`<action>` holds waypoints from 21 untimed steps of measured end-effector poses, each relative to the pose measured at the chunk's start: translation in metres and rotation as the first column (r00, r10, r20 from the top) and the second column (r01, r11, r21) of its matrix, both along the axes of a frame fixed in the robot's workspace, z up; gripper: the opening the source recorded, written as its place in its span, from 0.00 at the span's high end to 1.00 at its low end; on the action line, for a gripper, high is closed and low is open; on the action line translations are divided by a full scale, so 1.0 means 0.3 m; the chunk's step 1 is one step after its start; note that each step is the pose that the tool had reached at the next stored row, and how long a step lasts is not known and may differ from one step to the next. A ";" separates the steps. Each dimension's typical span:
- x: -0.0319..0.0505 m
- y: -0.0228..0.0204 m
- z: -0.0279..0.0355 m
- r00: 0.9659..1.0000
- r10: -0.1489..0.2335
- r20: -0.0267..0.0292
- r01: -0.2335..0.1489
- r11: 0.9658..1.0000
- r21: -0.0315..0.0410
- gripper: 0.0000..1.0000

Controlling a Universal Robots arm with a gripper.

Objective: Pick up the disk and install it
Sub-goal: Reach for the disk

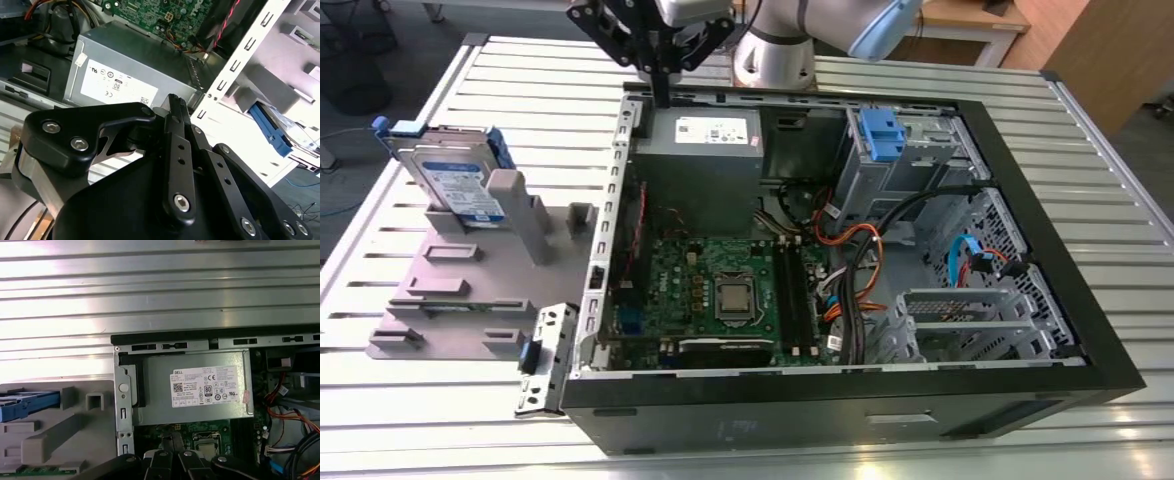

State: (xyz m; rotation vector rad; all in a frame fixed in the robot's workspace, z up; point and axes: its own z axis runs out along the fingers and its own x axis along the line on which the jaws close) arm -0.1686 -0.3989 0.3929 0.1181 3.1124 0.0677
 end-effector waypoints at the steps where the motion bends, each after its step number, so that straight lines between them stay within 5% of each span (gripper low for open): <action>1: -0.006 0.000 0.000 1.000 0.000 0.000 0.000 1.000 0.000 0.89; 6: -0.029 0.000 0.000 1.000 0.000 0.000 0.000 1.000 0.000 0.89; 21: -0.039 0.000 0.000 1.000 0.000 0.000 0.000 1.000 0.000 0.89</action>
